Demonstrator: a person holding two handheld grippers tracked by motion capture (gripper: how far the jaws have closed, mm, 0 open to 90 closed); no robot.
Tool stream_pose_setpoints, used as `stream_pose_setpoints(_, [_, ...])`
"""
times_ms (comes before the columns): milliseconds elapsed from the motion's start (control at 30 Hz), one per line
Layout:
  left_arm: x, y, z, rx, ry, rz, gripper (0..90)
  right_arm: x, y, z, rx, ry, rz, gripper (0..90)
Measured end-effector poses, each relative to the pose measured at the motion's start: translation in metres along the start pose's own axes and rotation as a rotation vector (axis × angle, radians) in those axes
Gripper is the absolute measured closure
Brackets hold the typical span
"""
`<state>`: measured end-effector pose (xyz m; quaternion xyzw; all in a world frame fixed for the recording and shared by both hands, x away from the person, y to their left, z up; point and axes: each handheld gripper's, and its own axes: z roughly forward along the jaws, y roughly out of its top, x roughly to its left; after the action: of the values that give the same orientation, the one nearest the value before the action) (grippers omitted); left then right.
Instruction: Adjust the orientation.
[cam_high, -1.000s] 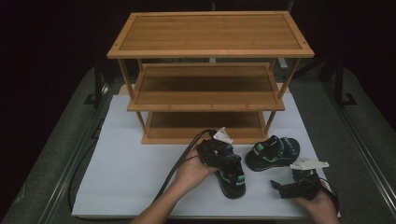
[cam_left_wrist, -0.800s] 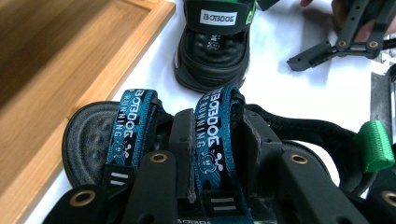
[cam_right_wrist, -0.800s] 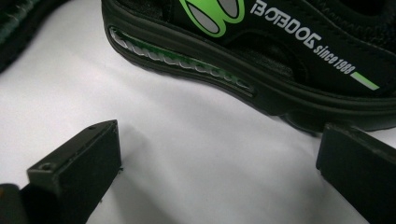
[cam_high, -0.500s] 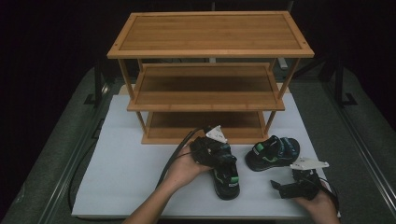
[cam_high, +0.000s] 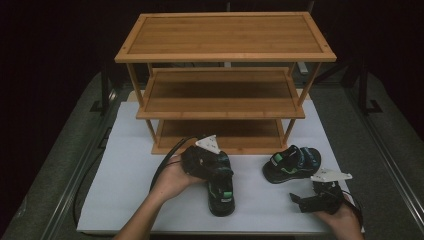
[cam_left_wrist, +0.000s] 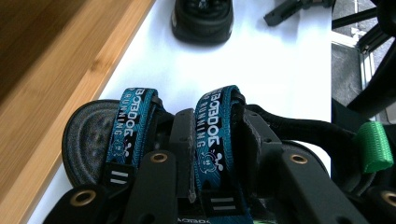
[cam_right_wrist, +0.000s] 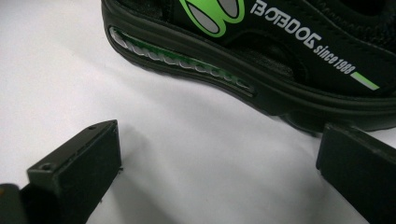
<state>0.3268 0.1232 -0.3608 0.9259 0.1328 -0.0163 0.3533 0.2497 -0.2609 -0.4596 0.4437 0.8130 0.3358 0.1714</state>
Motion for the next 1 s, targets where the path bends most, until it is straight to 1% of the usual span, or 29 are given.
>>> stream_pose_setpoints(33, [0.001, -0.003, -0.002, -0.003, -0.001, 0.002, 68.5, 0.000, 0.000, 0.000, 0.000, 0.000, 0.000, 0.0])
stream_pose_setpoints(67, [0.002, -0.005, -0.005, 0.007, 0.000, 0.009, 68.5, 0.000, 0.000, 0.000, 0.000, -0.001, 0.000, 0.0])
stream_pose_setpoints(100, [0.003, -0.008, -0.007, 0.003, 0.000, 0.006, 68.5, 0.000, 0.000, 0.000, 0.000, -0.001, 0.000, 0.0])
stream_pose_setpoints(133, [0.005, -0.011, -0.009, 0.004, -0.001, 0.017, 68.5, 0.000, 0.000, 0.000, 0.000, -0.001, 0.000, 0.0])
stream_pose_setpoints(233, [0.009, -0.018, -0.015, 0.004, -0.002, 0.013, 68.5, 0.000, 0.000, 0.000, 0.000, -0.001, -0.001, 0.0])
stream_pose_setpoints(267, [0.010, -0.020, -0.017, -0.001, 0.001, 0.005, 68.5, 0.000, 0.000, 0.000, 0.000, -0.001, -0.001, 0.0])
stream_pose_setpoints(333, [0.013, -0.023, -0.020, 0.006, 0.001, 0.010, 68.5, 0.000, 0.000, 0.000, 0.000, -0.001, 0.000, 0.0])
stream_pose_setpoints(367, [0.015, -0.025, -0.022, 0.017, -0.001, 0.018, 68.4, 0.000, 0.000, 0.000, 0.000, -0.001, 0.000, 0.0])
stream_pose_setpoints(400, [0.017, -0.027, -0.022, 0.004, -0.006, 0.014, 68.5, 0.000, 0.000, 0.000, 0.000, -0.001, -0.001, 0.0])
stream_pose_setpoints(433, [0.018, -0.029, -0.023, 0.009, -0.006, 0.010, 68.5, 0.000, 0.000, 0.000, 0.000, -0.001, -0.001, 0.0])
stream_pose_setpoints(467, [0.021, -0.030, -0.024, 0.014, -0.006, 0.018, 68.4, 0.000, 0.000, 0.000, 0.000, -0.001, -0.001, 0.0])
stream_pose_setpoints(600, [0.026, -0.033, -0.025, 0.009, -0.019, 0.028, 68.5, 0.000, 0.000, 0.000, 0.000, -0.001, 0.000, 0.0])
stream_pose_setpoints(667, [0.028, -0.034, -0.023, 0.007, -0.028, 0.043, 68.4, 0.000, 0.000, 0.000, 0.000, 0.000, 0.000, 0.0])
stream_pose_setpoints(733, [0.029, -0.034, -0.021, 0.016, -0.031, 0.053, 68.4, 0.000, 0.000, 0.000, 0.000, 0.000, 0.000, 0.0])
stream_pose_setpoints(867, [0.032, -0.035, -0.017, 0.028, -0.038, 0.055, 68.4, 0.000, 0.000, 0.000, 0.000, -0.001, 0.000, 0.0])
stream_pose_setpoints(1000, [0.036, -0.037, -0.016, 0.018, -0.053, 0.045, 68.4, 0.000, 0.000, 0.000, 0.000, -0.001, 0.000, 0.0])
